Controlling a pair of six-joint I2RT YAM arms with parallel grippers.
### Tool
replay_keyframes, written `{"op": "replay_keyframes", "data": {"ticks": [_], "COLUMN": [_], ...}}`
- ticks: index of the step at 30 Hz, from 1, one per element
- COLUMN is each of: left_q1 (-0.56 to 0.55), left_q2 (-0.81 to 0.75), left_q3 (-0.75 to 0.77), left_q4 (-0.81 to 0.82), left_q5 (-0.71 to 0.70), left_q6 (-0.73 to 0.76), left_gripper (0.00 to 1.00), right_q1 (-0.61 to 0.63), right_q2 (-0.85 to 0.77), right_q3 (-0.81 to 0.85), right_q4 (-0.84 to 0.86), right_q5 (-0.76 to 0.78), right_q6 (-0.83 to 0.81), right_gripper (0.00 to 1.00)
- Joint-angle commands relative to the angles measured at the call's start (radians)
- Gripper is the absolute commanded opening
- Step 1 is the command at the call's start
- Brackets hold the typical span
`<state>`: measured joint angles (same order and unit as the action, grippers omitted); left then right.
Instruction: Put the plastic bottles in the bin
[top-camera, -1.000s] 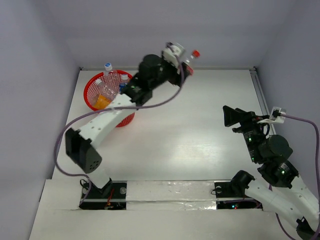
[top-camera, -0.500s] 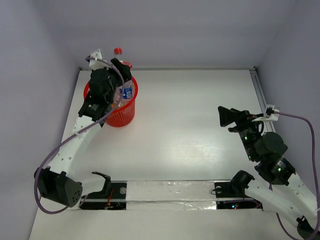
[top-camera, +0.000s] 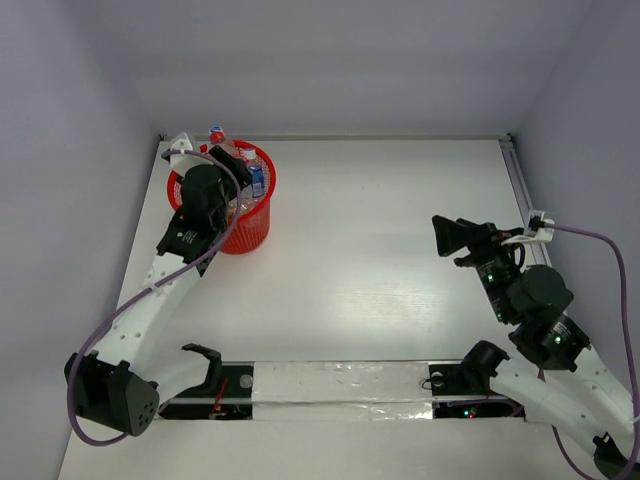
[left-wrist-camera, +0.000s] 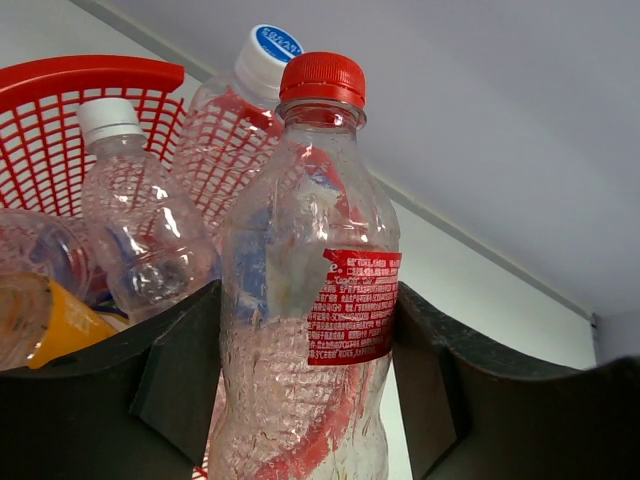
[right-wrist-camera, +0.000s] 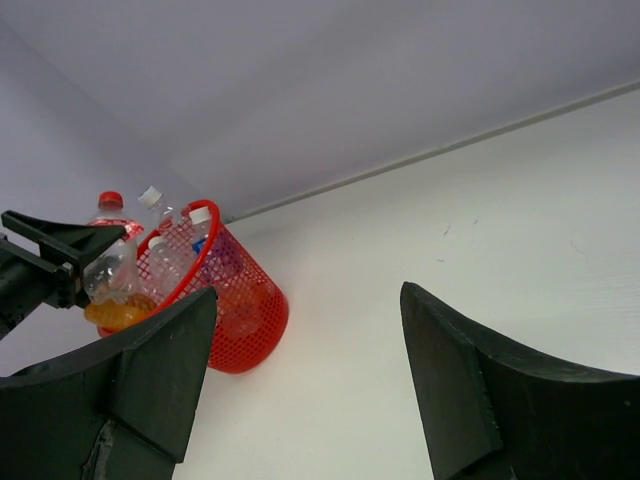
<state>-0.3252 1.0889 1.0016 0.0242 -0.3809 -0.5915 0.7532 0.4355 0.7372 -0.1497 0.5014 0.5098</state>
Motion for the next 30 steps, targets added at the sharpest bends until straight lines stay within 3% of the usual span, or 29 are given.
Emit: {"op": "replay_keyframes", "data": {"ticks": [1,13,17,19,24,27,28,29,30], "left_q1": [0.003,0.003,0.003,0.003,0.003,0.003,0.003,0.003,0.003], "left_q2": [-0.011,-0.007,-0.044,-0.081,-0.173,-0.26,-0.323,-0.357,-0.392], "left_q3": [-0.003,0.008,0.025,0.035,0.084,0.127,0.135,0.132,0.127], "left_q4": [0.026,0.031,0.036,0.04,0.033,-0.012,-0.023,-0.023,-0.021], "left_q5": [-0.046,-0.036,-0.02,-0.01,0.12,0.229,0.243,0.264,0.269], "left_q6": [0.033,0.071,0.096,0.113,0.127,0.127,0.128,0.127,0.125], "left_gripper": [0.6,0.84,0.86,0.87,0.87,0.9,0.99,0.99,0.99], "right_q1": [0.005,0.005,0.005,0.005,0.005,0.005,0.005,0.005,0.005], "right_q2": [-0.006,0.016,0.019,0.012,-0.032,-0.134,-0.167,-0.229,-0.259], "right_q3": [-0.004,-0.002,-0.005,-0.005,0.001,0.06,0.085,0.137,0.161], "right_q4": [0.022,0.033,0.035,0.036,0.036,-0.01,-0.025,-0.045,-0.078], "right_q5": [-0.024,-0.038,-0.04,-0.043,-0.07,-0.127,-0.127,-0.115,-0.104], "right_q6": [0.009,0.01,0.012,0.012,0.003,-0.043,-0.056,-0.076,-0.085], "right_gripper": [0.79,0.79,0.79,0.73,0.05,0.0,0.01,0.03,0.13]}}
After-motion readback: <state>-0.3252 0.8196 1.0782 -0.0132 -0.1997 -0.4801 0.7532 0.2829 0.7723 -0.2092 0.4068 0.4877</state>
